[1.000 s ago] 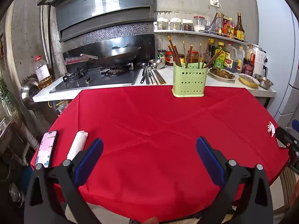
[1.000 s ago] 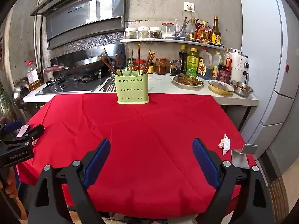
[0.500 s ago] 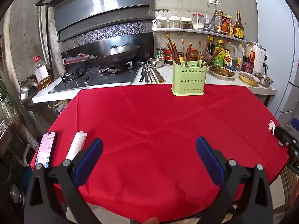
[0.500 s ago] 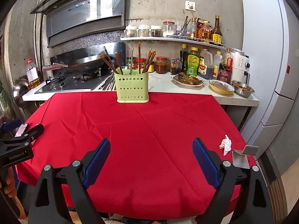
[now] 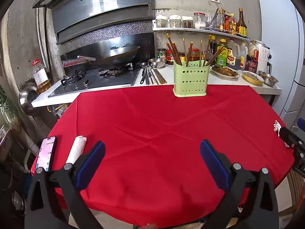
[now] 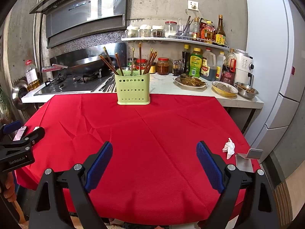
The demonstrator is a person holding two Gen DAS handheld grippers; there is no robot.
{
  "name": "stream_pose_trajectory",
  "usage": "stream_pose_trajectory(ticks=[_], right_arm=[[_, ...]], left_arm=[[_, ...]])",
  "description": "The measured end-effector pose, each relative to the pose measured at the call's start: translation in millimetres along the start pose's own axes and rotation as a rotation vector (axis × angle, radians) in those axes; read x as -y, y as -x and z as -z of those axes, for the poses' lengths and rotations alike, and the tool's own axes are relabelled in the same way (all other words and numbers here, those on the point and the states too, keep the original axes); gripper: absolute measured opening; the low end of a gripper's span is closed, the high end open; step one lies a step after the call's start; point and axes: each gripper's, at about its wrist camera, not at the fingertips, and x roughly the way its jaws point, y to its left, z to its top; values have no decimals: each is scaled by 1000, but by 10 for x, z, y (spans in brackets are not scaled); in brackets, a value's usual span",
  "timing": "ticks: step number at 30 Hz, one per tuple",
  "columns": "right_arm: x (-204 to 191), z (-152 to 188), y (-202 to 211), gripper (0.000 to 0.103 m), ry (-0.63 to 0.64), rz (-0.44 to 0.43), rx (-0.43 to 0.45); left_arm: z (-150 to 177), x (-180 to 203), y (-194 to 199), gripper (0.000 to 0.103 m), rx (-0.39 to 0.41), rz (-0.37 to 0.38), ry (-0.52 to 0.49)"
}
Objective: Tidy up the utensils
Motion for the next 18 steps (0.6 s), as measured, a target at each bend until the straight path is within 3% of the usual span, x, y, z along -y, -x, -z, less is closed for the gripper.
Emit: stream_pose_trajectory(ticks=[18], right_arm=[[60, 33, -51, 89, 0, 2, -12]], left_arm=[[7, 10, -26, 97, -3, 8, -2]])
